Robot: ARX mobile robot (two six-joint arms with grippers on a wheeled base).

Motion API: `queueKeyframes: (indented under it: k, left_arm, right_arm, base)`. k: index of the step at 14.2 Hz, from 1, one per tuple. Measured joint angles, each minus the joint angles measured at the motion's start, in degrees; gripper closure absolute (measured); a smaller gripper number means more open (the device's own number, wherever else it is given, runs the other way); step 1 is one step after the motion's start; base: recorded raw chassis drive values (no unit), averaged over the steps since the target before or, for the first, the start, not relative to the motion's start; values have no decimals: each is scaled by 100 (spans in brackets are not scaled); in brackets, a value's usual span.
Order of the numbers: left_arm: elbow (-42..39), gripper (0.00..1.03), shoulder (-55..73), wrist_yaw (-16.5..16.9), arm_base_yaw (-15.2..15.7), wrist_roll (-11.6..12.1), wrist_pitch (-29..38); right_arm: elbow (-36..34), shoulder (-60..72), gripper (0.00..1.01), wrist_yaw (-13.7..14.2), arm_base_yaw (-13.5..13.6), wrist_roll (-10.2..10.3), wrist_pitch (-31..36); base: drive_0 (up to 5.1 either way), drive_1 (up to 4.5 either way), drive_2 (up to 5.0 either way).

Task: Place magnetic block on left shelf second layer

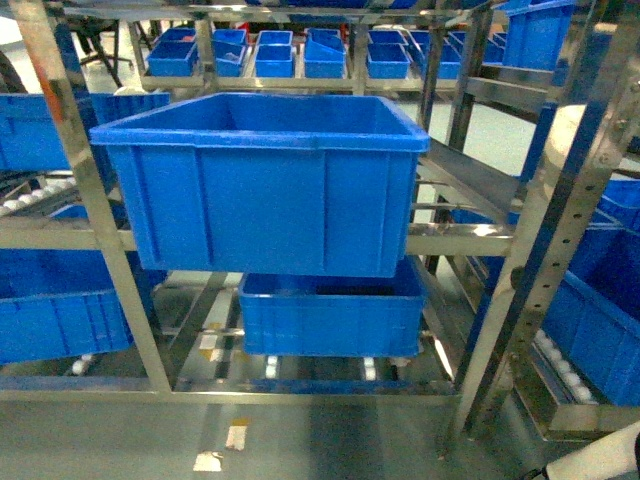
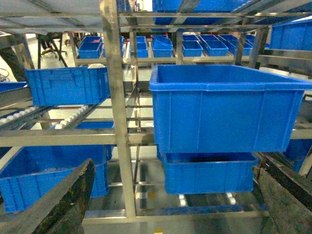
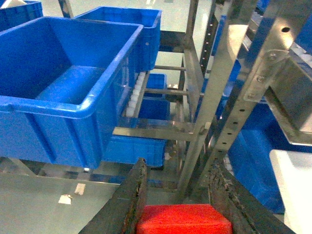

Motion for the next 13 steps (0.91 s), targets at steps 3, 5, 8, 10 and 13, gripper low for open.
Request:
queueKeyframes:
  k: [3, 5, 8, 10, 13]
  left_arm:
    - [0, 5, 0, -7, 0, 0, 2]
    - [0, 5, 0, 0, 0, 0, 2]
    - [0, 5, 0, 0, 0, 0, 17]
    - [0, 5, 0, -2, 0, 0, 9]
    - [0, 5, 0, -13, 0, 0, 11]
  right_arm:
    - [0, 2, 68, -2, 0, 0, -24]
    - [0, 0, 68, -2, 2, 0, -15]
    - [0, 0, 68, 0, -4, 0, -17]
    - [0, 15, 68, -2, 2, 0, -22]
    - [0, 13, 68, -33, 31, 0, -17]
  base:
    - [-509, 232, 232]
    - [-505, 235, 235]
    - [-501, 240, 240]
    - [-254, 116, 116]
    - [-5, 133, -143]
